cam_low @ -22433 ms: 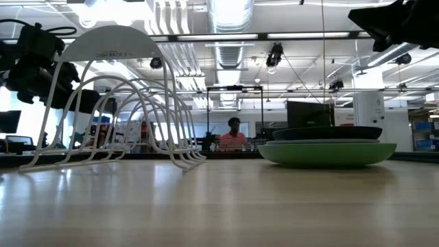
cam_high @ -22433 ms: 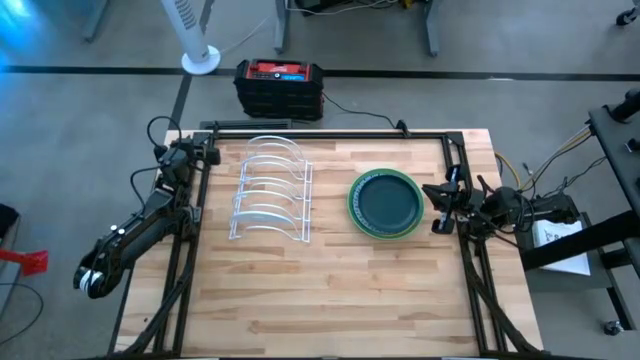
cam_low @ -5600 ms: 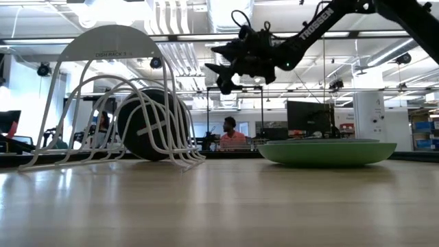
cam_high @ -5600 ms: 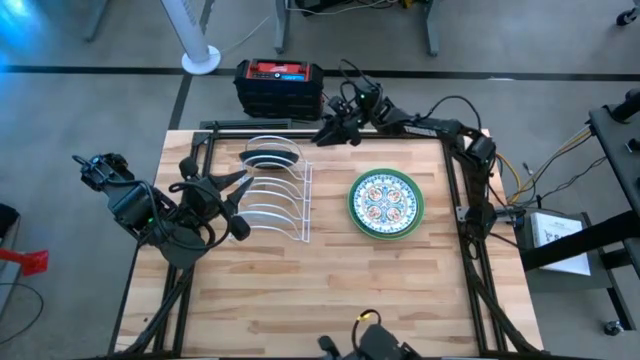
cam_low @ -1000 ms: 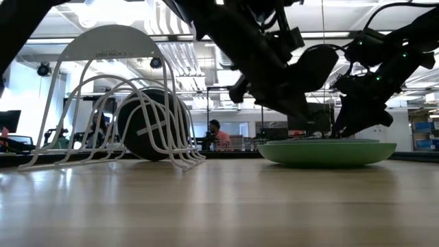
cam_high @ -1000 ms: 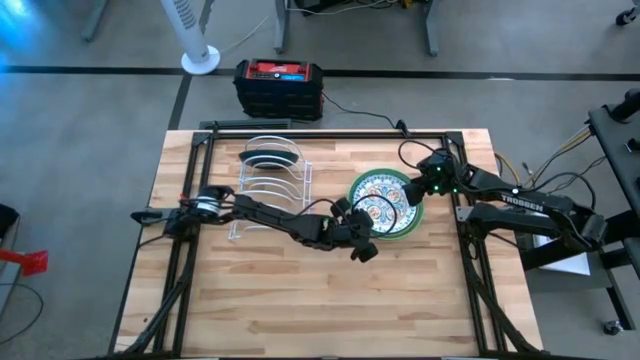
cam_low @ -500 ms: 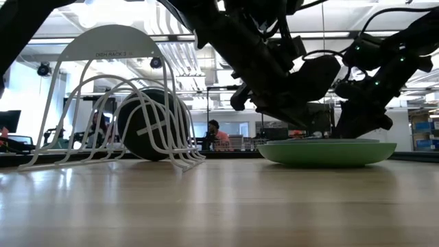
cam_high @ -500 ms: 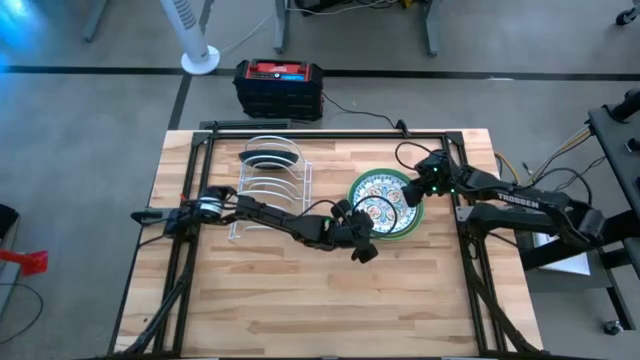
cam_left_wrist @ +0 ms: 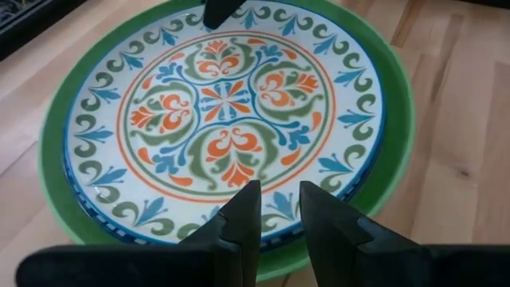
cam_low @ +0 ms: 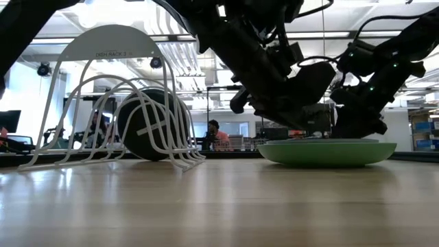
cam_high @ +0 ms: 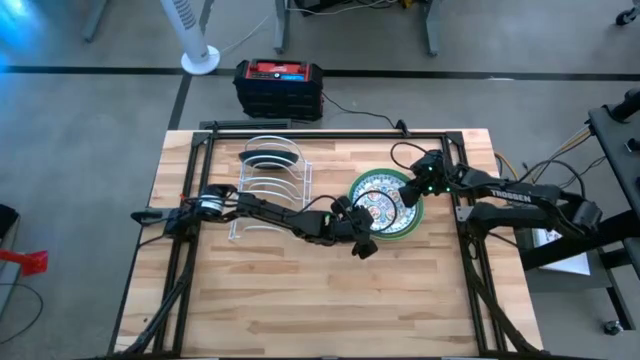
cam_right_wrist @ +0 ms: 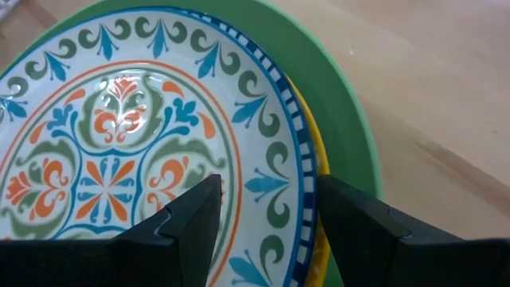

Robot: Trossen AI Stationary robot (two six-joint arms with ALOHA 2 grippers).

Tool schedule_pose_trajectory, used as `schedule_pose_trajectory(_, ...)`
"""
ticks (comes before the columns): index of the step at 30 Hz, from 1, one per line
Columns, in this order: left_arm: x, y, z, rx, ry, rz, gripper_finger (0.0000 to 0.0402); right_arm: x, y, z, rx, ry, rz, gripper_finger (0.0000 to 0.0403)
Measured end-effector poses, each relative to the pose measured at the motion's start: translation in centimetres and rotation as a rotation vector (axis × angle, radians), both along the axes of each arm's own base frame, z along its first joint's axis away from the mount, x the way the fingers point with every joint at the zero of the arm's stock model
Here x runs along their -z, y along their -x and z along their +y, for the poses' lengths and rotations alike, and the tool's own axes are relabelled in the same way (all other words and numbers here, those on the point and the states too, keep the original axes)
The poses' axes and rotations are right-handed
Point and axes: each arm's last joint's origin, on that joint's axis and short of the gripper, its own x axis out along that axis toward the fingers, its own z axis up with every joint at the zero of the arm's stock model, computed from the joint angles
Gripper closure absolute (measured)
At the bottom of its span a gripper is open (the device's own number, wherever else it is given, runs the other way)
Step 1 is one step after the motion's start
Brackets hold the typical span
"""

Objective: Sort dishes
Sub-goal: Put the white pattern plate in the dish rack

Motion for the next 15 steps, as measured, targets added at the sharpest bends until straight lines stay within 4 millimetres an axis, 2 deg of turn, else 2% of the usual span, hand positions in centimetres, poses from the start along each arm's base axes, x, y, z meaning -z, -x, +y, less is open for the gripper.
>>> schedule_pose_trajectory(15, 1.0, 0.2, 0.2, 0.024, 0.041, 0.028, 0.0325, 0.5, -0.4, -0.3, -0.013, -0.005, 0.010, 0.0204)
